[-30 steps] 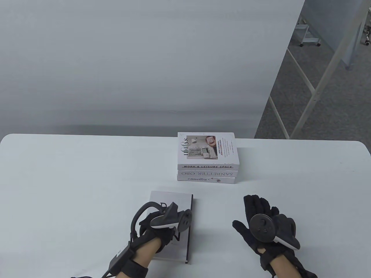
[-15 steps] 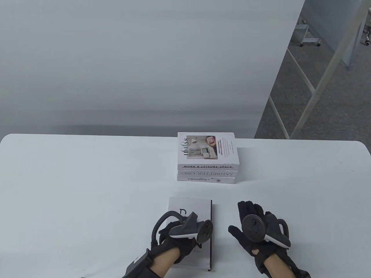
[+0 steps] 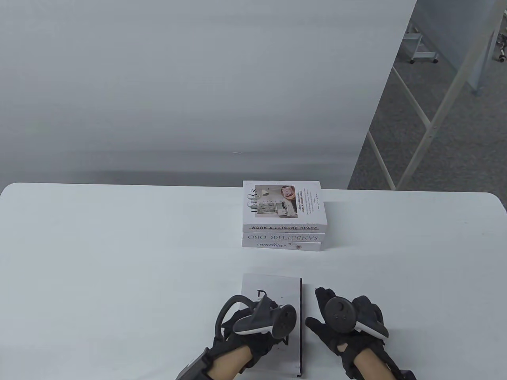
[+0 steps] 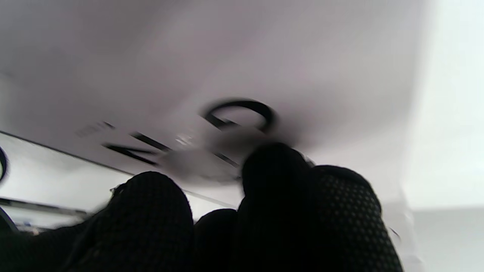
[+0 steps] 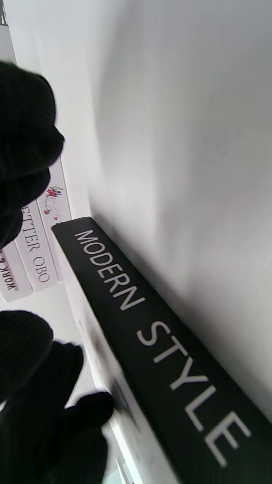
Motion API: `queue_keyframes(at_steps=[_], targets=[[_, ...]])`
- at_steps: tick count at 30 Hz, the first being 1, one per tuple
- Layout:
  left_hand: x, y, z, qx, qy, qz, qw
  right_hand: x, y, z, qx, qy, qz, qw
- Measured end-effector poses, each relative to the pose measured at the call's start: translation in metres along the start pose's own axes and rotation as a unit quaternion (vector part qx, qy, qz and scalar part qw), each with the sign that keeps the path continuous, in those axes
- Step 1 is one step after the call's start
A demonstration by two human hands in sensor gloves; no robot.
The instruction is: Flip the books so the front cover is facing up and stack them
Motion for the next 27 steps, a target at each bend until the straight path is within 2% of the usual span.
queue_keyframes(at_steps=[4,7,11,13,20,27], targets=[[0.039,0.002,-0.017,-0.035,0.064,0.001,0.997,-0.002,0.003,0.004,-0.013,0.005,0.017,1.000],[0.067,-0.012,-0.027,-0.021,0.094,-0.087,0.992,-0.002,0.006,0.006,-0.020,0.018,0.062,0.998],[0.087,-0.036,-0.032,0.005,0.104,-0.233,0.967,0.001,0.010,0.009,-0.025,0.043,0.101,0.994],[0.092,-0.045,-0.032,0.030,0.102,-0.276,0.955,0.001,0.015,0.011,-0.044,0.043,0.106,0.992],[0.096,-0.067,-0.027,0.072,0.101,-0.339,0.933,-0.004,0.024,0.014,-0.068,0.035,0.153,0.985],[0.098,-0.075,-0.024,0.083,0.096,-0.409,0.904,-0.003,0.030,0.015,-0.083,0.026,0.191,0.978]])
Point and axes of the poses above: the tracker on the back of each hand, its own x axis roughly to the little-finger side, its own z axis roughly from the wrist to the fingertips, y = z × x, the point moved 2 cm from there along z, roughly from the wrist to the fingertips, and after that the axes turned 2 degrees about z, right-handed, at the moved point
